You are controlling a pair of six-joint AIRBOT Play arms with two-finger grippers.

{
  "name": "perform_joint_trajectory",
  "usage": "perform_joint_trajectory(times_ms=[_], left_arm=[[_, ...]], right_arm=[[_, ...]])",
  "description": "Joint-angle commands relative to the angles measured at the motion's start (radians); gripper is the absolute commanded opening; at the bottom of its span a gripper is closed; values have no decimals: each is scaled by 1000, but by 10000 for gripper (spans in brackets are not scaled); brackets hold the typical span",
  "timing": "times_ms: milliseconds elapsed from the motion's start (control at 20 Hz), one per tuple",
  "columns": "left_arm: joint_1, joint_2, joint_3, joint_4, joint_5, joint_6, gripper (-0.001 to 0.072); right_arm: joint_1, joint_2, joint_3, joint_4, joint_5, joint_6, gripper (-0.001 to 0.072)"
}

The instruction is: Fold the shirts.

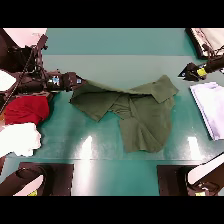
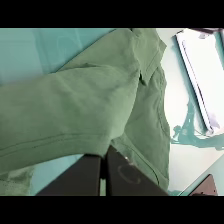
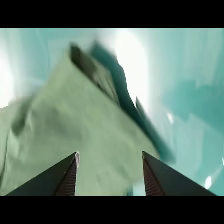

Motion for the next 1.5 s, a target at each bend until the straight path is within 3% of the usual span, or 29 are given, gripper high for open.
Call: perform_joint_trajectory(times_ms=[0,200,450,550,700,750,800,850,1100,1450], left_arm=[[0,1,0,1,-7,-1,26],[0,1,0,1,-12,-4,26],[0,1,0,1,-12,-4,26],[0,1,0,1,-12,-4,26],[1,1,0,1,-12,-4,26],[0,1,0,1,-12,-4,26],[1,1,0,1,-12,-4,26],[1,1,0,1,-12,-3,26],[1,1,1,1,3,-3,26],[1,2,222,77,127,-8,26]], right_arm=[[11,-51,1,27,-100,-17,447],[12,-122,2,145,-158,-19,441],[33,-172,2,172,-180,-23,425],[36,-174,2,174,-210,-29,306],[49,-174,2,169,-206,-30,301],[48,-174,2,171,-193,-34,253],[48,-174,2,173,-181,-46,100],[48,-174,2,174,-168,-50,19],[45,-112,2,167,-166,-53,12],[16,219,2,3,-209,-61,11]])
